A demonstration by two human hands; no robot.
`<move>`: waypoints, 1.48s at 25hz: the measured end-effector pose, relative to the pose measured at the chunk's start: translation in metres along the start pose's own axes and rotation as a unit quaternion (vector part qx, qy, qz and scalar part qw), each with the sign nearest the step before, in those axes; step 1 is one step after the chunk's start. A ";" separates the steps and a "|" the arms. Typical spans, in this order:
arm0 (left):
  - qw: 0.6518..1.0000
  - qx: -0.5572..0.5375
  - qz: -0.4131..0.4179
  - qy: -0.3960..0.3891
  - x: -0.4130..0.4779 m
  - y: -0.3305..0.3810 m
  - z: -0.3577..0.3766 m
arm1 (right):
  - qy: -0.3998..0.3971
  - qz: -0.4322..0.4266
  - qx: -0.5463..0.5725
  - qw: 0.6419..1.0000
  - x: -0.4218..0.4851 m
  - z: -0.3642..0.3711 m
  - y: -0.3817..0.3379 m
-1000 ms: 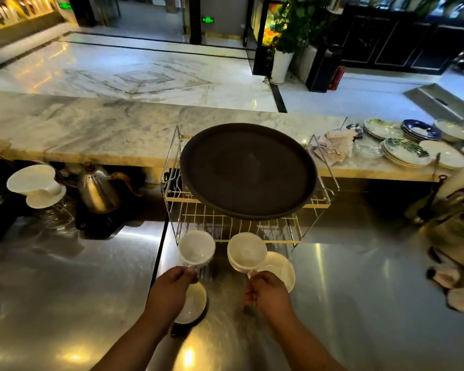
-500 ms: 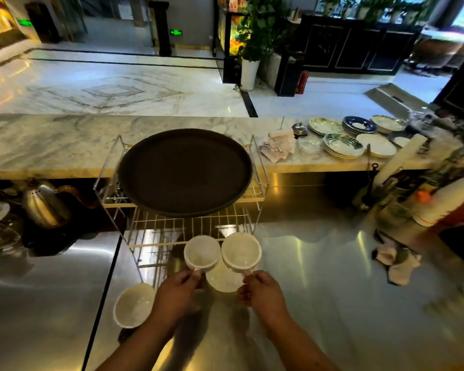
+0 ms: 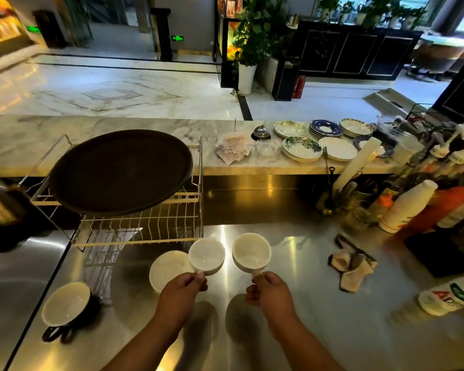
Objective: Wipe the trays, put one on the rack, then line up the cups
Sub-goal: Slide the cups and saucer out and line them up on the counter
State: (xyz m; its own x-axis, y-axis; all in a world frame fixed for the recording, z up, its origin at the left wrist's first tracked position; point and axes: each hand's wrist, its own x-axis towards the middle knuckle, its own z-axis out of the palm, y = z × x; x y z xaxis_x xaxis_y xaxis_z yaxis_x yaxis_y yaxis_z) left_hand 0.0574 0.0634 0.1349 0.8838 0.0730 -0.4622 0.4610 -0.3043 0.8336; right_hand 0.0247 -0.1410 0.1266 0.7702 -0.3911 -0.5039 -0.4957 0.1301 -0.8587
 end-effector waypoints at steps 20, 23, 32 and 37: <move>1.000 0.027 0.003 -0.007 0.135 0.038 0.096 | 0.068 0.036 -0.009 0.997 0.148 -0.003 -0.020; 0.999 0.019 -0.013 0.033 0.160 0.045 0.111 | 0.058 0.043 -0.011 0.997 0.181 -0.001 -0.017; 0.993 -0.020 -0.059 0.104 0.239 0.044 0.147 | 0.004 0.040 0.013 0.999 0.272 0.034 -0.023; 0.987 -0.017 -0.057 0.150 0.270 0.036 0.159 | -0.018 0.037 0.034 0.999 0.300 0.050 -0.025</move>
State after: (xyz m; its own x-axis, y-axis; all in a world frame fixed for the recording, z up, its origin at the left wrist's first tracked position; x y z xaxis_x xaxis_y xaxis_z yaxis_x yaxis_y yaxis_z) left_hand 0.2999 -0.0789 -0.0084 0.8072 0.3849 -0.4476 0.5573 -0.2468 0.7928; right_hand 0.2880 -0.2160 -0.0076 0.7471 -0.3462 -0.5675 -0.5237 0.2192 -0.8232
